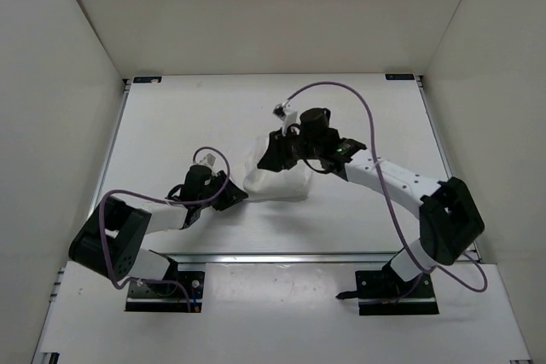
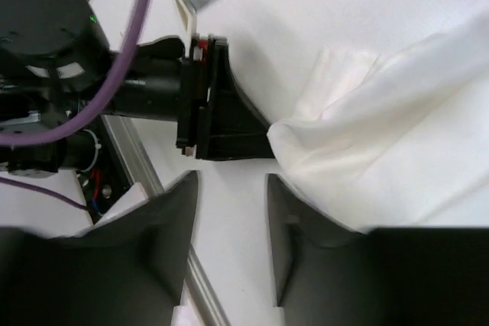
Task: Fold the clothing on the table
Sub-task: Fold the skirt
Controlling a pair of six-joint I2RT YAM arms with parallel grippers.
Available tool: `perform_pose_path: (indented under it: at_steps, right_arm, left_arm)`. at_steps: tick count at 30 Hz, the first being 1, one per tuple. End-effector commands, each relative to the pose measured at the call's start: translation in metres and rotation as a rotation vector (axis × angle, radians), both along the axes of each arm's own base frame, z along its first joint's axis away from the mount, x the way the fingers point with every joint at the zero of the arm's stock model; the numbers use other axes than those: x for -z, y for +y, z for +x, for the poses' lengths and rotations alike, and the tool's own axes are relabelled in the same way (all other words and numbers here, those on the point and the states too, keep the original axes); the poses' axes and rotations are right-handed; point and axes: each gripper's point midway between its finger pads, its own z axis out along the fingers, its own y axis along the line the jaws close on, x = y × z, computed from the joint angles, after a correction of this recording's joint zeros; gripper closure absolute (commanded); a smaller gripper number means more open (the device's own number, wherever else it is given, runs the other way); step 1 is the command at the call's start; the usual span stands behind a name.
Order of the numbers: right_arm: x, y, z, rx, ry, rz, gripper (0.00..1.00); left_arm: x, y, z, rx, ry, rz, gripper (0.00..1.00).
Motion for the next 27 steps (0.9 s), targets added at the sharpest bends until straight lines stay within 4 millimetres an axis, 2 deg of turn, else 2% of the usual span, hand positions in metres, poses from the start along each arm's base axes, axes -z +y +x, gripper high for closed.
perform_pose_path:
  at_steps: [1, 2, 3, 6, 7, 8, 9, 10, 11, 12, 13, 14, 15, 16, 18, 20, 21, 23, 24, 25, 27]
  right_arm:
    - [-0.017, -0.024, 0.017, 0.094, -0.046, 0.033, 0.70]
    - [-0.012, -0.032, 0.025, 0.120, -0.034, 0.032, 0.83]
    - [-0.008, -0.039, 0.032, 0.150, -0.011, 0.025, 0.90]
    - [0.010, -0.041, 0.043, 0.162, 0.041, 0.020, 0.98]
    - [0.012, -0.039, 0.046, 0.164, 0.048, 0.028, 0.98]
    - [0.022, -0.038, 0.045, 0.150, 0.069, 0.014, 1.00]
    - [0.017, -0.033, 0.048, 0.148, 0.051, 0.032, 1.00]
    - [0.021, -0.028, 0.052, 0.143, 0.044, 0.022, 1.00]
    - [0.035, -0.025, 0.053, 0.127, 0.064, -0.007, 1.00]
    - [0.032, -0.016, 0.055, 0.105, 0.048, -0.005, 1.00]
    - [0.041, -0.007, 0.054, 0.075, 0.076, -0.032, 1.00]
    - [0.053, 0.001, 0.049, 0.037, 0.110, -0.048, 1.00]
    - [0.063, 0.006, 0.045, 0.025, 0.139, -0.055, 1.00]
    - [0.069, 0.013, 0.036, 0.000, 0.149, -0.055, 1.00]
    - [0.093, 0.016, 0.026, 0.003, 0.197, -0.081, 1.00]
    - [0.112, 0.020, 0.013, -0.005, 0.235, -0.131, 1.00]
    - [0.125, 0.018, 0.011, -0.013, 0.260, -0.161, 1.00]
    - [0.134, 0.012, 0.013, 0.000, 0.293, -0.231, 1.00]
    - [0.132, 0.011, 0.016, -0.011, 0.280, -0.245, 1.00]
    - [0.126, 0.011, 0.015, -0.025, 0.272, -0.241, 1.00]
    - [0.073, 0.016, 0.028, -0.024, 0.144, -0.152, 1.00]
  left_arm:
    - [-0.008, 0.005, -0.013, -0.044, 0.011, -0.092, 0.58]
    - [-0.017, 0.006, -0.014, -0.064, -0.019, -0.128, 0.56]
    - [-0.021, 0.010, -0.015, -0.083, -0.049, -0.146, 0.56]
    - [-0.039, 0.027, -0.012, -0.178, -0.148, -0.159, 0.53]
    - [-0.040, 0.031, -0.012, -0.198, -0.157, -0.157, 0.52]
    - [-0.047, 0.039, -0.012, -0.227, -0.197, -0.159, 0.52]
    - [-0.054, 0.045, -0.013, -0.247, -0.215, -0.162, 0.52]
    - [-0.048, 0.052, -0.016, -0.275, -0.200, -0.132, 0.53]
    - [-0.061, 0.061, -0.012, -0.307, -0.241, -0.134, 0.53]
    - [-0.069, 0.067, -0.013, -0.313, -0.262, -0.131, 0.54]
    - [-0.076, 0.077, -0.012, -0.336, -0.288, -0.121, 0.55]
    - [-0.073, 0.080, -0.017, -0.338, -0.260, -0.105, 0.55]
    - [-0.091, 0.089, -0.012, -0.347, -0.317, -0.090, 0.57]
    - [-0.096, 0.093, -0.014, -0.342, -0.316, -0.053, 0.58]
    - [-0.109, 0.099, -0.013, -0.332, -0.323, 0.004, 0.59]
    - [-0.124, 0.092, -0.015, -0.268, -0.320, 0.034, 0.58]
    - [-0.123, 0.089, -0.015, -0.223, -0.305, 0.050, 0.59]
    - [-0.134, 0.081, -0.016, -0.148, -0.285, 0.059, 0.59]
    - [-0.131, 0.077, -0.016, -0.095, -0.269, 0.081, 0.55]
    - [-0.139, 0.077, -0.012, -0.054, -0.264, 0.119, 0.50]
    - [-0.151, 0.076, -0.009, 0.033, -0.254, 0.172, 0.36]
